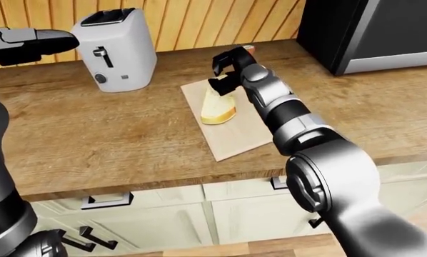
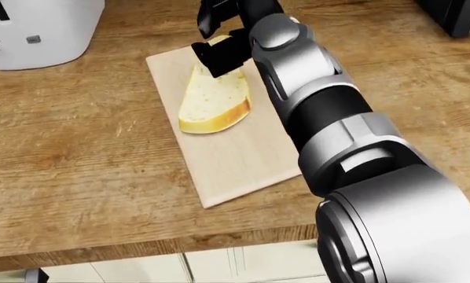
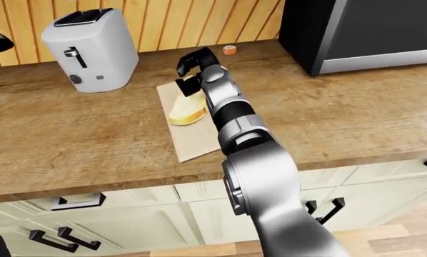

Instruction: Pick up the wedge of cheese and place it on the slice of bread to prepare a simple cheese on bread dish.

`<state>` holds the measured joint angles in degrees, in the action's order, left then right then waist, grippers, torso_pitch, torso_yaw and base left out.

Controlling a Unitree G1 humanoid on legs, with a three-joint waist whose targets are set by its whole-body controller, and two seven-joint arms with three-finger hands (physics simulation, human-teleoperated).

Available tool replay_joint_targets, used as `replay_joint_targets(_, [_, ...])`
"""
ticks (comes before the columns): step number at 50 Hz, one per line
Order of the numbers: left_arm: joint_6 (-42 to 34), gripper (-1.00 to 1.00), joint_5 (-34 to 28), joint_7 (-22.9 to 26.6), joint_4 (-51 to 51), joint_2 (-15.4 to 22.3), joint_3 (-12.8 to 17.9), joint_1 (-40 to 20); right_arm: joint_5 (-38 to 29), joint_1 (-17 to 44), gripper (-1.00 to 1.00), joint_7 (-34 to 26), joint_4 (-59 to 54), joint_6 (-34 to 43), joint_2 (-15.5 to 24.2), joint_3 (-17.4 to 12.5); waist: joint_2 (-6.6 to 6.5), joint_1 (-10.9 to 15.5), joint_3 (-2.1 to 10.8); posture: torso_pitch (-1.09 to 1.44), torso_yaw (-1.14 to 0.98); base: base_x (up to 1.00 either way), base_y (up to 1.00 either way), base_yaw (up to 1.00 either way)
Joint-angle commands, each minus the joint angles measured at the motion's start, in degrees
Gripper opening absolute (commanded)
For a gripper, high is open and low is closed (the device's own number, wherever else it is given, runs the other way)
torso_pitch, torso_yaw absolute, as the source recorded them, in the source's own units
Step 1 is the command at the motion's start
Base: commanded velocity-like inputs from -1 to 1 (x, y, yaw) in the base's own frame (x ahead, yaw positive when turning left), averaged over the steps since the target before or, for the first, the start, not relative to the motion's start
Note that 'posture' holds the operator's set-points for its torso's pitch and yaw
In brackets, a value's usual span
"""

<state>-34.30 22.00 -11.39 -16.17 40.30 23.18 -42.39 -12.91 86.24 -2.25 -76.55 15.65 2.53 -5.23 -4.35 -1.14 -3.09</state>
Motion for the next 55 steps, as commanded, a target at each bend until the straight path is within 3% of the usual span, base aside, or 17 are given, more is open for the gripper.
replay_joint_targets(1, [1.7, 1.0, -0.5, -0.1, -0.9, 1.0, 0.6, -1.6, 0.1, 2.8, -1.0, 0.2, 2.7, -1.9, 0.5, -0.1, -0.35, 0.0, 1.8, 0.0, 0.0, 0.0, 0.0, 0.0])
replay_joint_targets(10, [1.6, 1.0, -0.8, 0.3, -0.8, 0.7, 0.6, -1.5, 0.0, 2.4, -0.96, 0.4, 2.6, -2.3, 0.6, -0.2, -0.33, 0.0, 1.88, 0.0, 0.0, 0.0, 0.0, 0.0])
replay_joint_targets(11, [1.4, 1.0, -0.9, 0.2, -0.8, 0.7, 0.5, -1.7, 0.3, 2.6, -0.62, 0.2, 2.7, -2.1, 0.6, -0.4, -0.31, 0.0, 1.88, 0.0, 0.0, 0.0, 0.0, 0.0])
replay_joint_targets(12, [1.2, 1.0, -0.9, 0.2, -0.9, 0.7, 0.5, -1.8, 0.3, 2.7, -0.46, 0.3, 2.7, -2.1, 0.6, -0.4, -0.3, 0.0, 1.88, 0.0, 0.0, 0.0, 0.0, 0.0])
replay_joint_targets(14, [1.4, 1.0, -0.9, 0.2, -0.9, 0.5, 0.4, -1.7, 0.5, 2.9, 0.95, 0.1, 2.7, -2.4, 0.6, -0.4, -0.29, 0.0, 1.87, 0.0, 0.0, 0.0, 0.0, 0.0])
replay_joint_targets(15, [1.4, 1.0, -1.0, 0.3, -0.9, 0.5, 0.5, -1.6, 0.4, 2.9, 1.0, 0.0, 2.7, -2.3, 0.6, -0.3, -0.28, 0.0, 1.86, 0.0, 0.0, 0.0, 0.0, 0.0])
replay_joint_targets(29, [1.6, 1.0, -1.6, 0.4, -0.5, 0.2, 0.2, -1.8, 0.6, 3.5, 1.0, -0.8, 2.9, -2.1, 1.1, -0.3, -0.25, 0.0, 1.95, 0.0, 0.0, 0.0, 0.0, 0.0])
replay_joint_targets(55, [1.5, 1.0, -2.1, 0.8, -0.6, -0.1, 0.2, -1.8, 3.1, 10.0, 1.0, -3.4, 6.5, -0.4, 5.3, -0.3, -0.07, 0.0, 1.54, 0.0, 0.0, 0.0, 0.0, 0.0])
